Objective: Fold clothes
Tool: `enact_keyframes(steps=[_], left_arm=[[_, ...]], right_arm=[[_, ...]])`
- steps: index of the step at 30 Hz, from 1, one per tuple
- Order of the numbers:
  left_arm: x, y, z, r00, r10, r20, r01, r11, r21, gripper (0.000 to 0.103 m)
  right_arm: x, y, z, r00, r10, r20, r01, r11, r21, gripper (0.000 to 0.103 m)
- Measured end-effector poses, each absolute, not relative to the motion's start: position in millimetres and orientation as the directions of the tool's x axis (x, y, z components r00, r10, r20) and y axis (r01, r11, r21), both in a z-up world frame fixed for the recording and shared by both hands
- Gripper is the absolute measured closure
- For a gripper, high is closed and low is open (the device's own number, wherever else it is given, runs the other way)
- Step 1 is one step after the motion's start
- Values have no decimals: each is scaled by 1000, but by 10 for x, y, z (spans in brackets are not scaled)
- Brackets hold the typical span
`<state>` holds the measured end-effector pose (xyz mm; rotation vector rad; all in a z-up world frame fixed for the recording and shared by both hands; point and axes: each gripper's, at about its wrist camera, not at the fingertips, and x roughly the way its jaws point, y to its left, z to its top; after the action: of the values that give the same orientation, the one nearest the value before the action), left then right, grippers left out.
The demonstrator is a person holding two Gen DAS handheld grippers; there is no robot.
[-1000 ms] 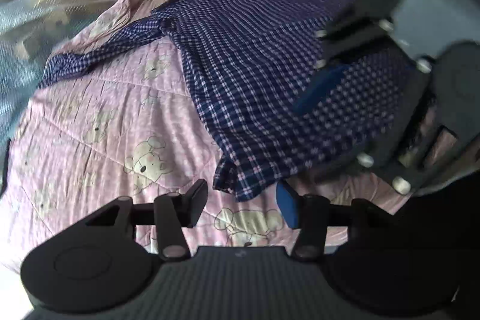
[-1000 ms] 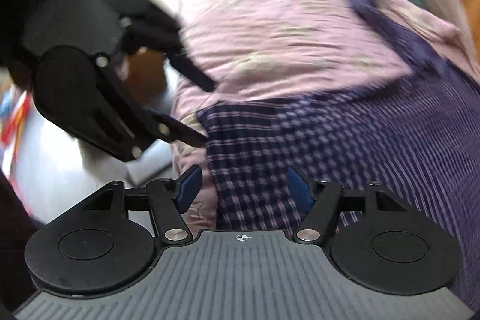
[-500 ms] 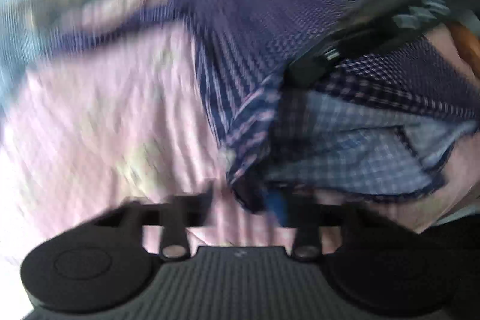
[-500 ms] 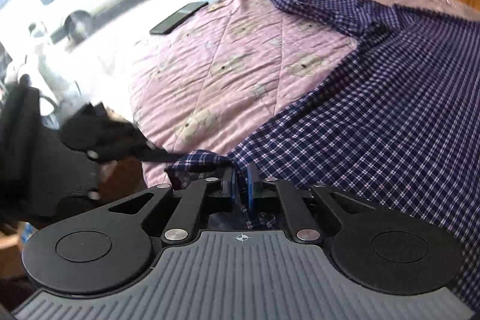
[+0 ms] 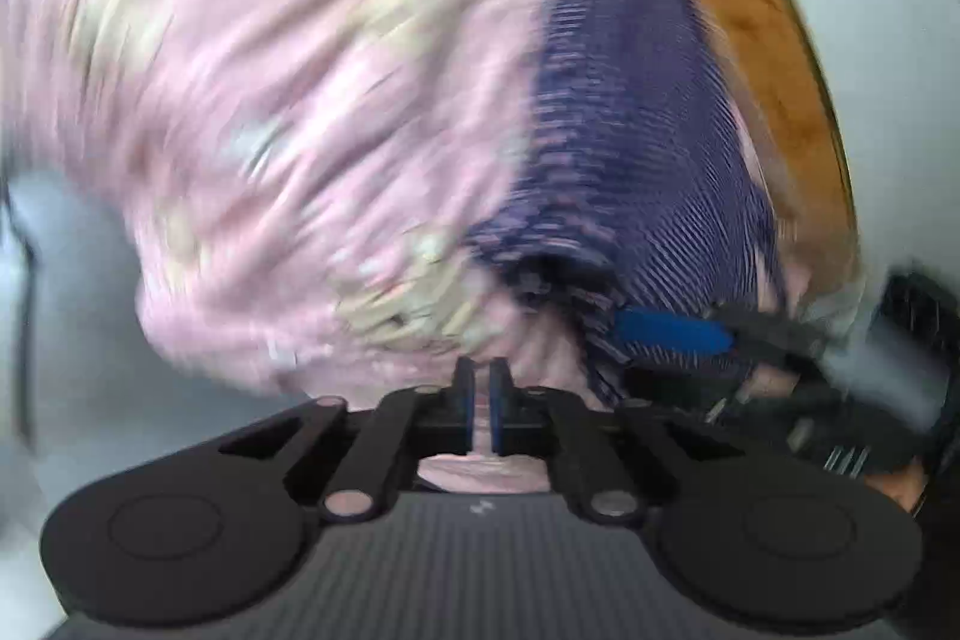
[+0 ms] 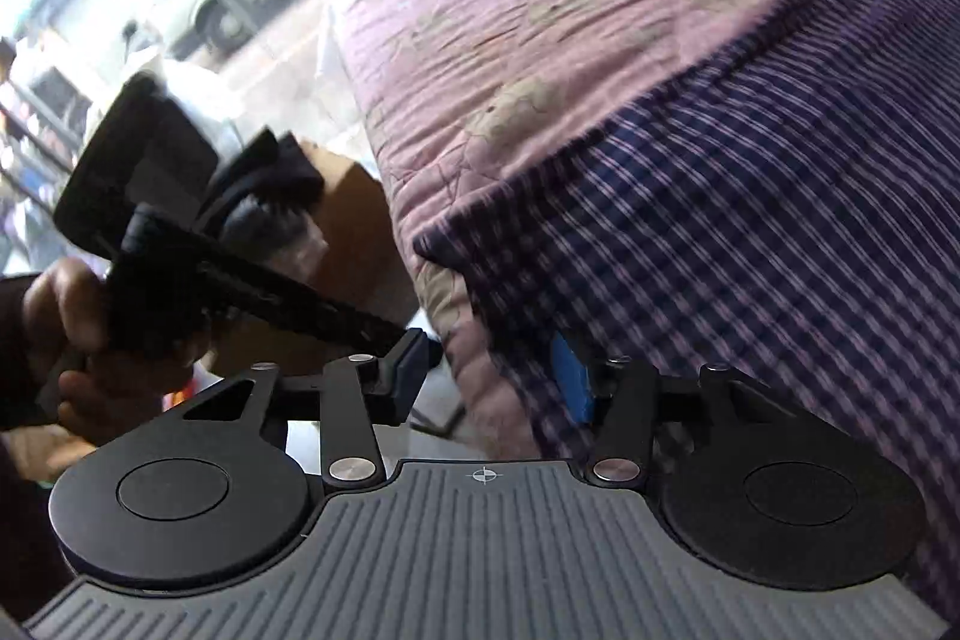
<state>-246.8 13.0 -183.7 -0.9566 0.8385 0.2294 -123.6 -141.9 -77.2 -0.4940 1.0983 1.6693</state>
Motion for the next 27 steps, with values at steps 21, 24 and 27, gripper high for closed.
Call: enact_keyframes(steps=[21, 24, 27], left_arm=[[-1858, -57, -1056, 611, 199, -766, -438, 891, -118, 62], [-1649, -85, -1068, 618, 154, -771, -402, 905, -141, 59], [-1633, -90, -1228, 555, 133, -821, -401, 907, -125, 60]], right_arm=[[-24, -4153, -471, 309, 479, -822, -721, 681, 126, 61], [103, -3864, -481, 346, 484, -804, -756, 651, 66, 60], [262, -3663, -722, 314, 457, -832, -763, 643, 66, 58]])
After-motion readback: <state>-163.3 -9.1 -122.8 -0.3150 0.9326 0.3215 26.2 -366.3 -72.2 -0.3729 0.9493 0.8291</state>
